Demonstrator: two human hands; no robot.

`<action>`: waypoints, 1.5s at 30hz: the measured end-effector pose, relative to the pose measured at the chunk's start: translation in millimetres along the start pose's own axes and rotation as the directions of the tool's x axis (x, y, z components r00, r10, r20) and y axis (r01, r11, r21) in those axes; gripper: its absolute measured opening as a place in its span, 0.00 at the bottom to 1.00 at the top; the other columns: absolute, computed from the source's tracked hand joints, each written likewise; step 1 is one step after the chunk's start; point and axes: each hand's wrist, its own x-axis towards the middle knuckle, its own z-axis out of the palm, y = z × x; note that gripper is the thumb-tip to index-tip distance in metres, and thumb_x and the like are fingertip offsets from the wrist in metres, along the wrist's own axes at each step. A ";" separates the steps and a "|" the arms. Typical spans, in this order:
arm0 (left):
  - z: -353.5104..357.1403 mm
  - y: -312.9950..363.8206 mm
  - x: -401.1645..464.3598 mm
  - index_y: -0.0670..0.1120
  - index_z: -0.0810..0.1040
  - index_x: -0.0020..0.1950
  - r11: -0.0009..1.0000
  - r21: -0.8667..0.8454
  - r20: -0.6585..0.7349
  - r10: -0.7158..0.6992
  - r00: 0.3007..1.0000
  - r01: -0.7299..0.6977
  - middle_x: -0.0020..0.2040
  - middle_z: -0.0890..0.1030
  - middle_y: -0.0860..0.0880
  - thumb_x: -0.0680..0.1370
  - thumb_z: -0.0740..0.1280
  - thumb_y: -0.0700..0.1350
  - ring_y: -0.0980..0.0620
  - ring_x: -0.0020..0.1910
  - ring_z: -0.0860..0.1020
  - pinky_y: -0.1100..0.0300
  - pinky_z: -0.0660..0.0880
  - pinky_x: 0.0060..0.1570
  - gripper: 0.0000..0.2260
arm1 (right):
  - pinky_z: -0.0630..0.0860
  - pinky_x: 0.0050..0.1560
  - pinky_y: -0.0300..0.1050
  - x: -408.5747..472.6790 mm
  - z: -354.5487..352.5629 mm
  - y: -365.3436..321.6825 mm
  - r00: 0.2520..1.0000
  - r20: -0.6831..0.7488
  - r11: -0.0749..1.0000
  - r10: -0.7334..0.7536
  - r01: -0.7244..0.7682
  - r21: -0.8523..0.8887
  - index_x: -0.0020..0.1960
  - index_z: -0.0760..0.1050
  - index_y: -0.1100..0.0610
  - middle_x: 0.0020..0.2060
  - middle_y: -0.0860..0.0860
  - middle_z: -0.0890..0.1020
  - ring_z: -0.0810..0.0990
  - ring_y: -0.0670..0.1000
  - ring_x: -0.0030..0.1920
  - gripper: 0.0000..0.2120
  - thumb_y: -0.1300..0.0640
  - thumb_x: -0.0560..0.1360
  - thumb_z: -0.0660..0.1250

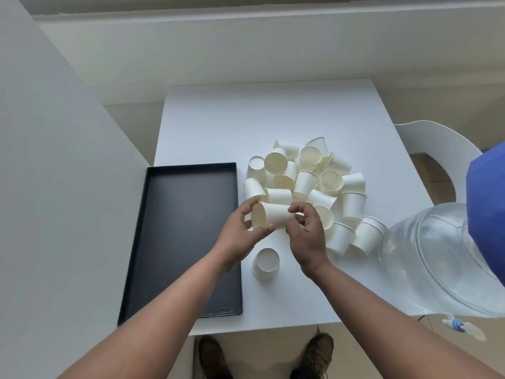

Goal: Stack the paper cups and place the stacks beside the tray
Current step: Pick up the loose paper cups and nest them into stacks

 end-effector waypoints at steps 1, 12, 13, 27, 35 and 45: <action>-3.3 0.7 0.3 0.58 0.72 0.76 1.000 -0.005 0.016 0.002 1.000 -0.002 0.69 0.80 0.60 0.70 0.79 0.48 0.50 0.63 0.83 0.51 0.80 0.64 0.36 | 0.74 0.50 0.48 -2.0 1.6 -2.2 1.000 0.003 1.000 -0.004 0.004 -0.003 0.54 0.75 0.52 0.55 0.59 0.80 0.75 0.55 0.48 0.13 0.57 0.71 0.62; -13.5 4.3 16.4 0.62 0.75 0.64 0.999 0.025 -0.094 -0.036 0.995 0.038 0.62 0.79 0.59 0.68 0.80 0.48 0.58 0.48 0.86 0.63 0.82 0.44 0.27 | 0.71 0.64 0.55 33.6 -43.9 31.9 0.988 -0.151 0.612 -0.014 -0.111 -0.783 0.68 0.72 0.50 0.72 0.50 0.69 0.68 0.58 0.70 0.25 0.51 0.72 0.70; -12.7 2.3 19.7 0.61 0.75 0.65 0.999 0.022 -0.106 -0.044 0.993 0.047 0.62 0.79 0.59 0.70 0.80 0.47 0.57 0.49 0.86 0.62 0.82 0.45 0.28 | 0.67 0.66 0.58 39.3 -52.7 38.1 0.989 -0.146 0.497 0.025 -0.139 -0.856 0.69 0.71 0.48 0.76 0.51 0.65 0.65 0.59 0.72 0.26 0.48 0.72 0.70; -4.0 -5.1 43.2 0.58 0.78 0.68 0.990 -0.110 -0.159 -0.102 0.982 0.085 0.63 0.80 0.54 0.65 0.82 0.51 0.56 0.48 0.86 0.52 0.84 0.54 0.33 | 0.58 0.54 0.52 63.7 -67.0 50.8 0.977 0.008 0.360 -0.215 0.086 -0.929 0.45 0.74 0.46 0.54 0.46 0.78 0.74 0.54 0.59 0.12 0.43 0.66 0.72; 2.5 12.7 45.0 0.61 0.81 0.66 0.997 -0.048 0.034 -0.064 0.997 0.066 0.63 0.80 0.55 0.64 0.83 0.52 0.50 0.56 0.86 0.59 0.82 0.53 0.31 | 0.72 0.61 0.63 58.2 -58.0 34.2 0.917 0.206 0.465 -0.341 0.355 -0.811 0.65 0.69 0.58 0.56 0.55 0.78 0.77 0.60 0.55 0.35 0.55 0.62 0.79; 18.0 12.1 43.9 0.63 0.78 0.70 0.992 0.118 0.096 -0.057 0.994 0.046 0.63 0.79 0.67 0.67 0.84 0.52 0.60 0.63 0.81 0.57 0.81 0.60 0.34 | 0.77 0.58 0.54 46.3 -36.3 27.2 0.842 0.344 0.546 -0.414 0.533 -0.647 0.71 0.69 0.60 0.63 0.56 0.75 0.70 0.57 0.60 0.35 0.59 0.66 0.76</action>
